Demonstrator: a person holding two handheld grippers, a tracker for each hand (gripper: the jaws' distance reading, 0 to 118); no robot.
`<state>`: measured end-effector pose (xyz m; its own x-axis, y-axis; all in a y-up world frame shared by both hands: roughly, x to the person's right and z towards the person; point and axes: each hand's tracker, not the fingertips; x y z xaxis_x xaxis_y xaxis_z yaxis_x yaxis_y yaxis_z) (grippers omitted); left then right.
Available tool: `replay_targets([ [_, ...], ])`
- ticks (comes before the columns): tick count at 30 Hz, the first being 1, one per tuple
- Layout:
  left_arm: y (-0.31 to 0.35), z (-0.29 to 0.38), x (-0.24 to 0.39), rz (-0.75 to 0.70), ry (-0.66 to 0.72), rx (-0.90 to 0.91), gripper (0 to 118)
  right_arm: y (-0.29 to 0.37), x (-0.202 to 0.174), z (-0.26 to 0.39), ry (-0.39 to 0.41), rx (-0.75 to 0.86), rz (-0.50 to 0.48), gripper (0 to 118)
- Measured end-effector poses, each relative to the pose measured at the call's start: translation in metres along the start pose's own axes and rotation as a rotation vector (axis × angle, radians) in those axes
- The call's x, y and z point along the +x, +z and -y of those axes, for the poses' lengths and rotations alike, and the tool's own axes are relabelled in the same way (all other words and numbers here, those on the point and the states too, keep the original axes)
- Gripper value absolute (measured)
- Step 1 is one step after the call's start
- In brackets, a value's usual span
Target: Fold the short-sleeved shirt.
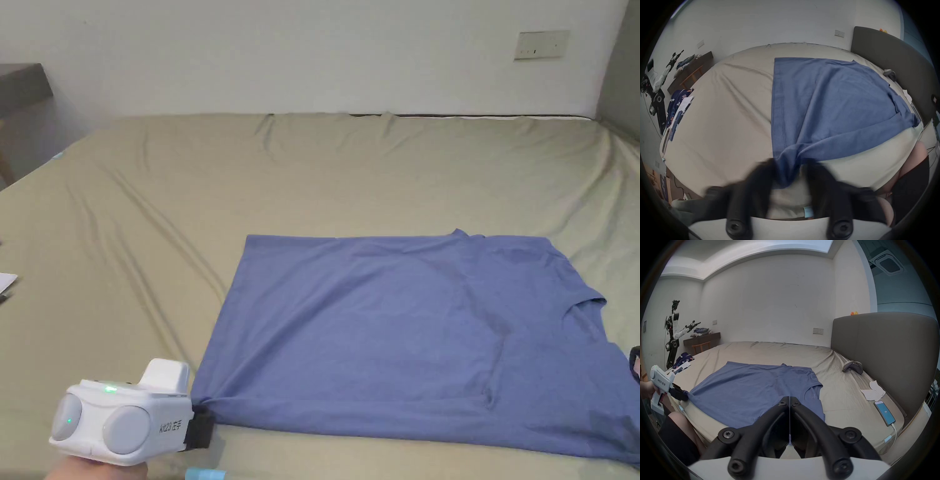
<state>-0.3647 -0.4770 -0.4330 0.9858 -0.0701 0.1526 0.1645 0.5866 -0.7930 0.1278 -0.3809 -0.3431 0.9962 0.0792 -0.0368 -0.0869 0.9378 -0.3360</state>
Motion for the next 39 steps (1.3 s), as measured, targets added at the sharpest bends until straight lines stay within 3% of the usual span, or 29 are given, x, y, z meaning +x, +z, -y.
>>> replay_targets([
  [1, 0.003, 0.002, 0.002, -0.004, -0.007, 0.006, 5, -0.001, -0.001, 0.001, 0.015, -0.005, -0.002, 1],
  [2, 0.007, 0.004, 0.004, -0.036, -0.02, 0.038, 2, -0.003, -0.002, 0.002, 0.045, -0.02, -0.007, 1],
  [4, 0.013, 0.006, 0.004, -0.018, -0.022, 0.066, 1, -0.008, -0.003, 0.007, 0.098, -0.077, -0.039, 1],
  [8, 0.03, 0.001, 0.001, 0.003, 0.027, 0.136, 1, -0.023, 0.007, 0.03, 0.132, -0.211, -0.069, 1],
  [10, 0.032, -0.002, -0.003, 0.01, 0.042, 0.154, 1, -0.034, 0.019, 0.039, 0.134, -0.287, -0.057, 8],
  [13, 0.032, -0.007, -0.004, 0.018, 0.061, 0.168, 1, -0.06, 0.052, 0.058, 0.056, -0.437, -0.057, 101],
  [14, 0.032, -0.008, -0.004, 0.02, 0.065, 0.168, 1, -0.069, 0.061, 0.066, 0.027, -0.497, -0.034, 118],
  [17, 0.029, -0.01, -0.003, 0.023, 0.074, 0.166, 1, -0.093, 0.087, 0.087, 0.014, -0.552, -0.003, 107],
  [20, 0.023, -0.012, 0.0, 0.019, 0.073, 0.156, 1, -0.114, 0.093, 0.104, 0.026, -0.573, 0.006, 76],
  [21, 0.02, -0.011, 0.0, 0.017, 0.071, 0.148, 1, -0.116, 0.097, 0.107, -0.038, -0.594, -0.044, 73],
  [23, 0.019, -0.01, 0.0, 0.013, 0.068, 0.139, 1, -0.111, 0.102, 0.1, -0.088, -0.559, -0.003, 64],
  [24, 0.019, -0.01, 0.0, 0.013, 0.068, 0.134, 1, -0.105, 0.098, 0.097, -0.075, -0.545, -0.023, 51],
  [25, 0.018, -0.009, -0.001, 0.019, 0.07, 0.127, 1, -0.102, 0.099, 0.096, -0.081, -0.512, -0.093, 21],
  [26, 0.017, -0.008, -0.002, 0.022, 0.068, 0.121, 1, -0.098, 0.097, 0.094, -0.08, -0.497, -0.094, 6],
  [29, 0.02, -0.009, -0.006, 0.029, 0.071, 0.117, 1, -0.093, 0.093, 0.089, -0.037, -0.498, -0.072, 6],
  [33, 0.043, -0.023, -0.011, 0.063, 0.074, 0.15, 1, -0.077, 0.089, 0.059, -0.075, -0.442, -0.096, 6],
  [39, 0.051, -0.074, -0.023, 0.062, 0.063, 0.163, 1, -0.088, 0.088, -0.009, -0.067, -0.439, -0.136, 6],
])
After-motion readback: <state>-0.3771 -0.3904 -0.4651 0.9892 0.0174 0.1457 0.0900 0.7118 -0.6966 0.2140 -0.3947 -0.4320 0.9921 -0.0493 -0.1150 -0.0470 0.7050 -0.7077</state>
